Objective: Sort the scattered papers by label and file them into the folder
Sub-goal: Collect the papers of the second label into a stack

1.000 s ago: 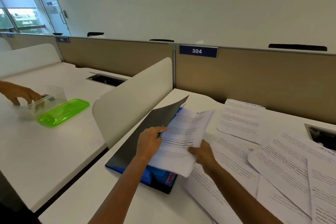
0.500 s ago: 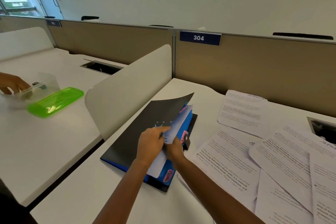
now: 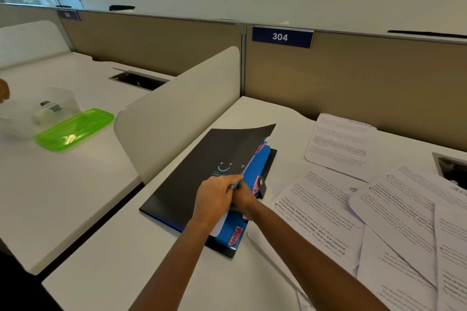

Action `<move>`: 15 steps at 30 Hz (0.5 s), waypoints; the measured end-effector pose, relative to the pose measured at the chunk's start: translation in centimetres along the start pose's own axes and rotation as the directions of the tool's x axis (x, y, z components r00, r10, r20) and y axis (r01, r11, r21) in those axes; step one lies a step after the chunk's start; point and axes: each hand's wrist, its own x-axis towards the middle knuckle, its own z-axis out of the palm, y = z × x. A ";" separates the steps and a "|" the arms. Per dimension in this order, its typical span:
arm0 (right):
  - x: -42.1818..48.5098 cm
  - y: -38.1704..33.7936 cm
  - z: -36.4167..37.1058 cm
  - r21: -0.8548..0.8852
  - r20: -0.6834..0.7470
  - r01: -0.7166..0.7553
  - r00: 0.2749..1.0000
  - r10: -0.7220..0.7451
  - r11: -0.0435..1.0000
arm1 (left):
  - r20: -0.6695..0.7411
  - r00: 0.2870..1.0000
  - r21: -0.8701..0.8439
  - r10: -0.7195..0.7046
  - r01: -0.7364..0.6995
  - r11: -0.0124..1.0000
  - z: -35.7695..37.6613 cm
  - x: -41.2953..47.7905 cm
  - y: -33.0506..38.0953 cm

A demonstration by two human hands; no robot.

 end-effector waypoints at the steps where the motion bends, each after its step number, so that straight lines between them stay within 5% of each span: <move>1: -0.1 -0.1 -0.7 -0.017 0.008 0.001 1.000 -0.001 1.000 | 0.002 1.000 0.016 0.007 -0.007 1.000 0.2 -0.1 -0.2; 6: 0.6 0.5 -4.5 -0.264 -0.091 0.031 0.994 -0.057 0.964 | 0.195 0.977 0.073 0.081 -0.096 0.993 0.9 -0.2 -1.1; 15: -0.8 3.2 -8.4 -0.268 -0.233 0.059 0.964 -0.125 0.962 | 0.252 0.961 0.323 0.113 -0.194 0.926 3.6 -0.5 -2.1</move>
